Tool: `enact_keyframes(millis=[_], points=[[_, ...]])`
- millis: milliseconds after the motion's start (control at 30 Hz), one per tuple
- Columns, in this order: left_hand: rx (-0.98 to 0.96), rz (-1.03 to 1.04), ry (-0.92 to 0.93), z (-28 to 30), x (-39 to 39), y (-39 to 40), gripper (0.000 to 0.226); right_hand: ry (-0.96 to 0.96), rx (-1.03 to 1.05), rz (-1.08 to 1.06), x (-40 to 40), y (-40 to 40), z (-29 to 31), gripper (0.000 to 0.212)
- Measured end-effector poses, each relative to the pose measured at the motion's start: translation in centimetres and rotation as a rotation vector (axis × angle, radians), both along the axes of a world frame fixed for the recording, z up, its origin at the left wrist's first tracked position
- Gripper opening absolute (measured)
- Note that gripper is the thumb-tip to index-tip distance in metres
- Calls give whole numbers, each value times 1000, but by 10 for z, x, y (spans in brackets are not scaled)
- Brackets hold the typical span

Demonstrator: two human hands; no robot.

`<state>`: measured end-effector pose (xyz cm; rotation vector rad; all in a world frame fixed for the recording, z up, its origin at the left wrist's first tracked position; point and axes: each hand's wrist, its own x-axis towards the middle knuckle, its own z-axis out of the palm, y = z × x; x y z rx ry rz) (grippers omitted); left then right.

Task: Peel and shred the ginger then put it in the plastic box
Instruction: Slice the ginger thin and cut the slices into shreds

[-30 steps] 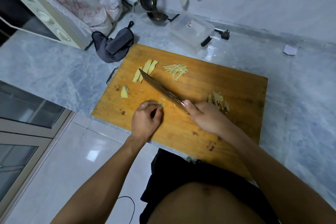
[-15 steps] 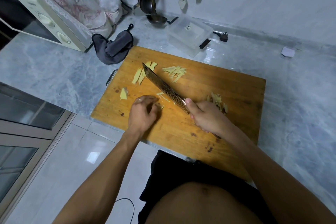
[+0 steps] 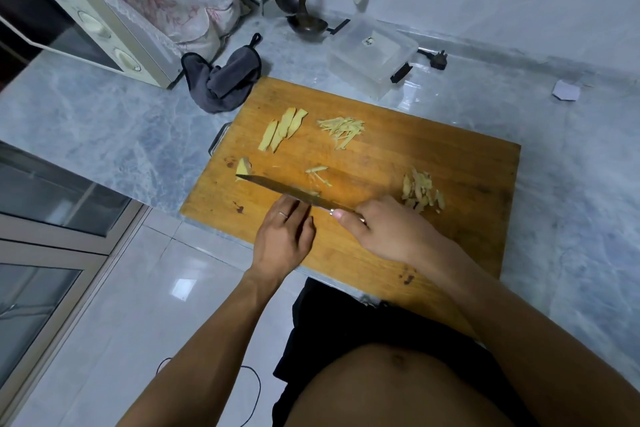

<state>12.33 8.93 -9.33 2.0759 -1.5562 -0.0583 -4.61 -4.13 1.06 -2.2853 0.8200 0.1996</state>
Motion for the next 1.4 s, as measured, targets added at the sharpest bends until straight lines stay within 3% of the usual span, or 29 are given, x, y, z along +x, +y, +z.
enact_keyframes(millis=[600,1401], points=[[33,7,-39,2,-5,-5,27,68,-123,-9,-3,17,9,64],[28,110,66,-2,-8,-8,23,120,-60,-27,2,19,13,58]])
